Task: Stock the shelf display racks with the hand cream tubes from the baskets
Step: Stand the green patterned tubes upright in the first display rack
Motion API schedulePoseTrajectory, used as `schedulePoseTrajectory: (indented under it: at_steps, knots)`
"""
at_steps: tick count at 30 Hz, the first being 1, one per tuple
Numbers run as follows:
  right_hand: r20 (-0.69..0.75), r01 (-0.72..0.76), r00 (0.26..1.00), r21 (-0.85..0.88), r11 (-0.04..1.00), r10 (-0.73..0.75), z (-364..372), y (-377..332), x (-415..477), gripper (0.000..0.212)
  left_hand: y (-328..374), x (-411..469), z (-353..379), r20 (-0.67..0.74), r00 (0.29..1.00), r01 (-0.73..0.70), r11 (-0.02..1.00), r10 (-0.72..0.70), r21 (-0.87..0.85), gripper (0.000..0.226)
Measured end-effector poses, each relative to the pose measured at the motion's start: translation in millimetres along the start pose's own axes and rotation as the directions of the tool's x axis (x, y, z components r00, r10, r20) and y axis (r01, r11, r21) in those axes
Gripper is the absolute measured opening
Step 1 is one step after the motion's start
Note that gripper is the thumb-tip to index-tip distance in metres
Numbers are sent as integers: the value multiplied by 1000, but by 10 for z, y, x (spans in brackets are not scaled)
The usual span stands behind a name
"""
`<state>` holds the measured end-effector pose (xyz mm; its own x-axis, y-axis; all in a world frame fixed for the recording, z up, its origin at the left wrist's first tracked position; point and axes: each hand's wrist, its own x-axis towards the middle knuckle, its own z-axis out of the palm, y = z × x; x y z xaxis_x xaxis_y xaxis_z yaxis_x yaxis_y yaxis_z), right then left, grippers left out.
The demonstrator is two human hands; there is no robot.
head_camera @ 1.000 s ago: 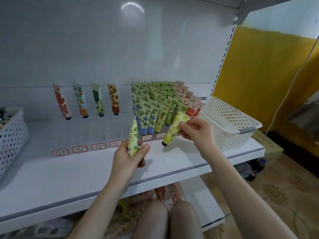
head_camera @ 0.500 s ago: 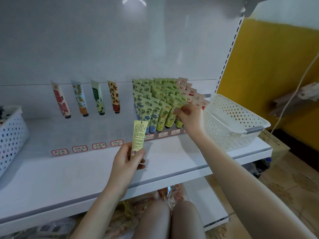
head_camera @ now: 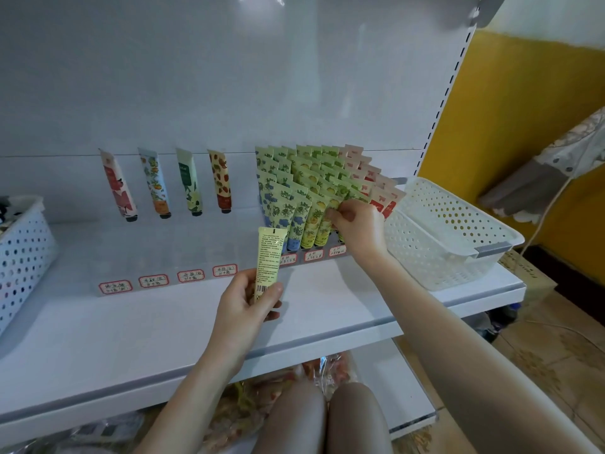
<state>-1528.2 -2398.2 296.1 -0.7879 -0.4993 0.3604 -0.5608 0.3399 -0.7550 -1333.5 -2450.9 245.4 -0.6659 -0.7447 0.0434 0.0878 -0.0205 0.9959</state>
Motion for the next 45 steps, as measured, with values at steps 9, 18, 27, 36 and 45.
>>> schedulePoseTrajectory:
  at_steps: [9,18,27,36,45]
  knots:
    - [17,3,1000,-43,999,-3,-4,-35,-59,23,14,-10,1,2,1000,10,1000,-10,-4,18]
    - [-9,-9,1000,-25,1000,9,-31,12,-99,23,45,-28,24,5,1000,8,1000,-8,1,19]
    - [119,7,992,344,939,-51,-320,-296,-493,11,176,-57,149,-9,994,-104,993,104,53,28]
    - [289,-198,956,482,854,59,-380,-321,-723,12,174,-134,291,22,978,-207,959,207,194,27]
    - [321,-248,943,505,827,87,-395,-203,-818,10,70,-71,341,48,946,-321,901,321,292,37]
